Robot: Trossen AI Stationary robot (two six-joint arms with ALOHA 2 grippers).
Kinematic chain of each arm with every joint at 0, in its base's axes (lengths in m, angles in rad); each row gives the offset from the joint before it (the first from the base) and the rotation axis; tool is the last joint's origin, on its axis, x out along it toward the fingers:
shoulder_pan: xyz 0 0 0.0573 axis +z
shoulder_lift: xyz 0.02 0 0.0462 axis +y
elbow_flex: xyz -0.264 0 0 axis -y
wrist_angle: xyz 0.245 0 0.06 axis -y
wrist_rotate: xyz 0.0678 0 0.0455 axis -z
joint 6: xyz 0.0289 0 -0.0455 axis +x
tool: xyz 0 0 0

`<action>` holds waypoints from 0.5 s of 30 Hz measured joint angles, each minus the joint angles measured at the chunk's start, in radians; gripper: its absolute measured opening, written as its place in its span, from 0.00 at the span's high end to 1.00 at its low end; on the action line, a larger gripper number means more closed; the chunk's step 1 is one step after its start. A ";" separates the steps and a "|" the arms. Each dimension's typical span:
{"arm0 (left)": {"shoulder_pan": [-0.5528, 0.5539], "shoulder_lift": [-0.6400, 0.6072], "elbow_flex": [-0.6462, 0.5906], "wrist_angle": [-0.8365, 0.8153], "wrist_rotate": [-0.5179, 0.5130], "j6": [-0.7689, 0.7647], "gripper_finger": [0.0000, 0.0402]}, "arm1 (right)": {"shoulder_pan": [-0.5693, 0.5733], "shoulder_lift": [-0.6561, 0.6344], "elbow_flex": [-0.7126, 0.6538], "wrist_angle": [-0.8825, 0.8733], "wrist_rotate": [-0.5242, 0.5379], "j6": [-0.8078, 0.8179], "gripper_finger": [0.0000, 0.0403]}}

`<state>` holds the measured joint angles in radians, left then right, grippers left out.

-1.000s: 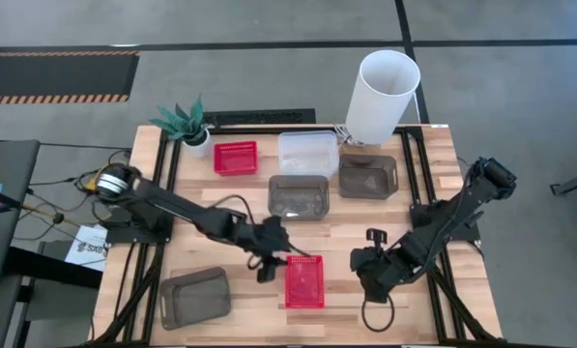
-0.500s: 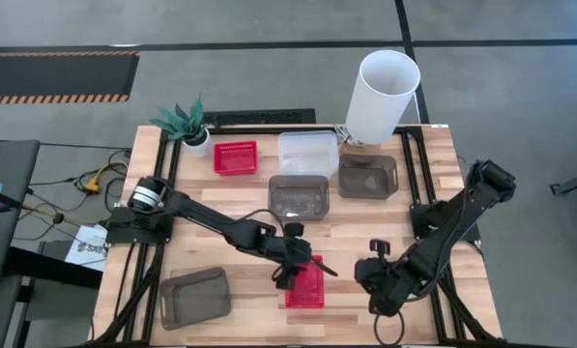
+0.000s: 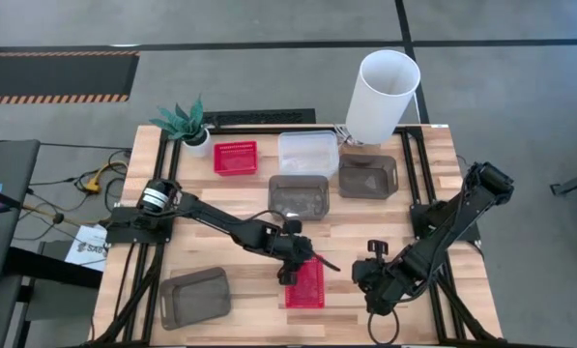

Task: Stack baskets by color
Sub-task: Stack the red bin on top of the red bins

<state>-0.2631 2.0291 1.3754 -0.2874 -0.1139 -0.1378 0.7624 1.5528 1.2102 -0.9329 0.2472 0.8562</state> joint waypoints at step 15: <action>0.013 0.001 0.001 -0.037 0.015 -0.014 0.85 | -0.026 -0.001 0.000 -0.003 -0.011 -0.027 0.71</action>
<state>-0.2497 2.0300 1.3766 -0.3241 -0.0985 -0.1519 0.7364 1.5522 1.2102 -0.9363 0.2367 0.8291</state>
